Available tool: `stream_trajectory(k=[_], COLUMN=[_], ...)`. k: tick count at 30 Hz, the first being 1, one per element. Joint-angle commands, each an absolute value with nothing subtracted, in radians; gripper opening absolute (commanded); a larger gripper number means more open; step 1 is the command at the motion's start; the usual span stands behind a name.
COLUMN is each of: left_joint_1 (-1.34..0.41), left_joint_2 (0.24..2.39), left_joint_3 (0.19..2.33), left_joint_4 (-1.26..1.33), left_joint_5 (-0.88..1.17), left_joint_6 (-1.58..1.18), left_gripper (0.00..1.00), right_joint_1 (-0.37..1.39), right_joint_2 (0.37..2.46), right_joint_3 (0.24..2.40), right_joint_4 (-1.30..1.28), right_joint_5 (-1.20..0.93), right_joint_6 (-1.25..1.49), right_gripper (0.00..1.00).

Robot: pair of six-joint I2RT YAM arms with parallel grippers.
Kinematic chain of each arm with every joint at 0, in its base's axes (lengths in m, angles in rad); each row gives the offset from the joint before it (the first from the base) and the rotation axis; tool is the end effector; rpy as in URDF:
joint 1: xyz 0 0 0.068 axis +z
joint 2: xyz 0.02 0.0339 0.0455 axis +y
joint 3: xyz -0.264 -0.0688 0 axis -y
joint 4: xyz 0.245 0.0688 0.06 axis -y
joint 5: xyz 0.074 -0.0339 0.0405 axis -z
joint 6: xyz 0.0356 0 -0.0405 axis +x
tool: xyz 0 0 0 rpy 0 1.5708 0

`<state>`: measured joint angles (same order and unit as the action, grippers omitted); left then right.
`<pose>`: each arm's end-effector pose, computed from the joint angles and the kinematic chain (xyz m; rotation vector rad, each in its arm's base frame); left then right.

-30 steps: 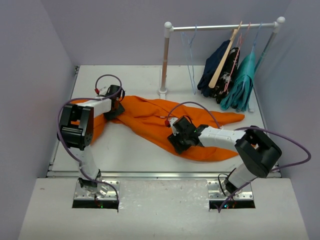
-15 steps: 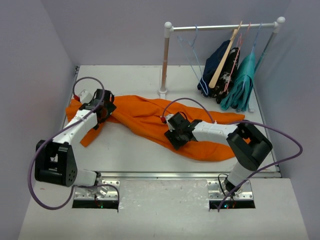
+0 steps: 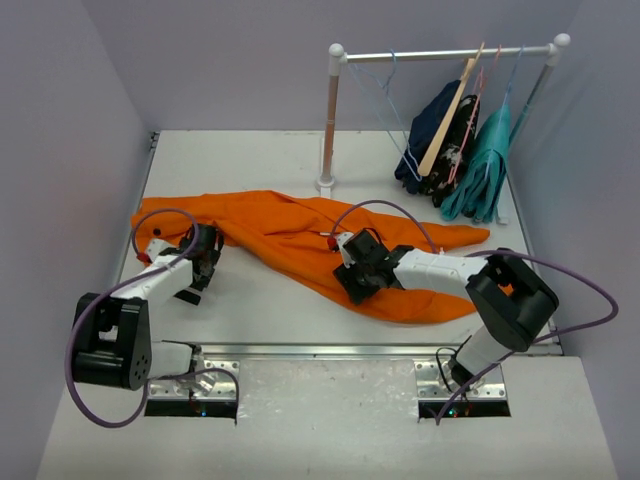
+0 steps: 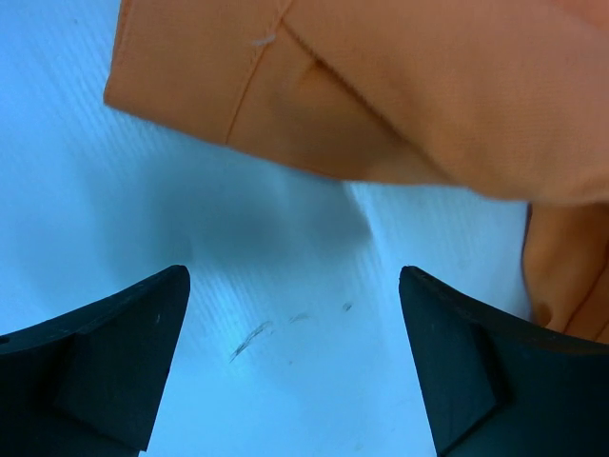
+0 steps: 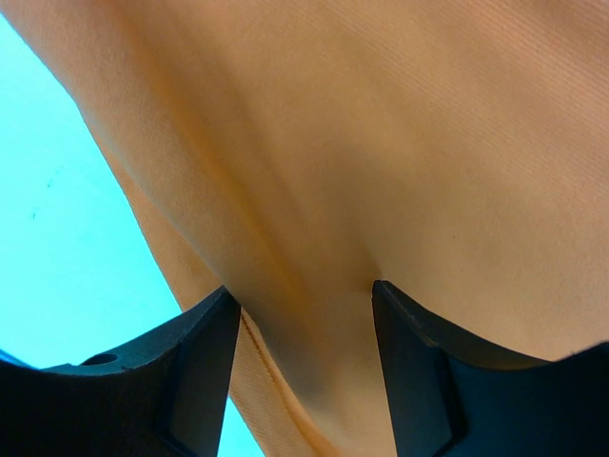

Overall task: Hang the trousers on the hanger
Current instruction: Flatten out the trousers at the center of the board.

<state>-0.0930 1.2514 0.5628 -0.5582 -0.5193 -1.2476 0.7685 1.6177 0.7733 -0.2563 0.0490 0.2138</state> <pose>0.1986 -0.0008 0.1553 -1.4891 2.0829 0.2728 0.2094 0.2000 0.1362 -0.7224 2.5952 0.2460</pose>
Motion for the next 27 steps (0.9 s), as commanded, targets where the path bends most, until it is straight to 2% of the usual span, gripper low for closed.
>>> stream_trajectory(k=[1,6,15,18,25,26,27], left_joint_1=[-0.042,-0.026,-0.018,-0.012,0.003,0.025,0.029], left_joint_2=[1.326,1.406,1.412,1.441,1.536,1.547,1.554], left_joint_3=[0.610,0.637,0.691,0.707,0.746,0.751,0.752], left_joint_4=[-0.430,-0.356,-0.341,-0.343,-0.315,-0.309,-0.308], left_joint_5=[-0.573,-0.607,-0.668,-0.680,-0.668,-0.660,-0.657], left_joint_6=[-1.300,-1.314,-1.291,-1.293,-1.267,-1.263,-1.261], left_gripper=[0.89,0.89,0.89,0.86,0.67,0.59,0.58], right_joint_1=[0.770,0.769,0.770,0.770,0.771,0.770,0.770], right_joint_2=[1.540,1.503,1.539,1.541,1.545,1.545,1.545], right_joint_3=[0.747,0.730,0.750,0.749,0.748,0.747,0.747], right_joint_4=[-0.241,-0.242,-0.245,-0.244,-0.242,-0.242,-0.242], right_joint_5=[0.024,0.008,0.003,0.001,-0.026,-0.026,-0.025], right_joint_6=[0.221,0.218,0.216,0.217,0.215,0.215,0.215], right_gripper=[0.59,0.59,0.59,0.59,0.59,0.59,0.59])
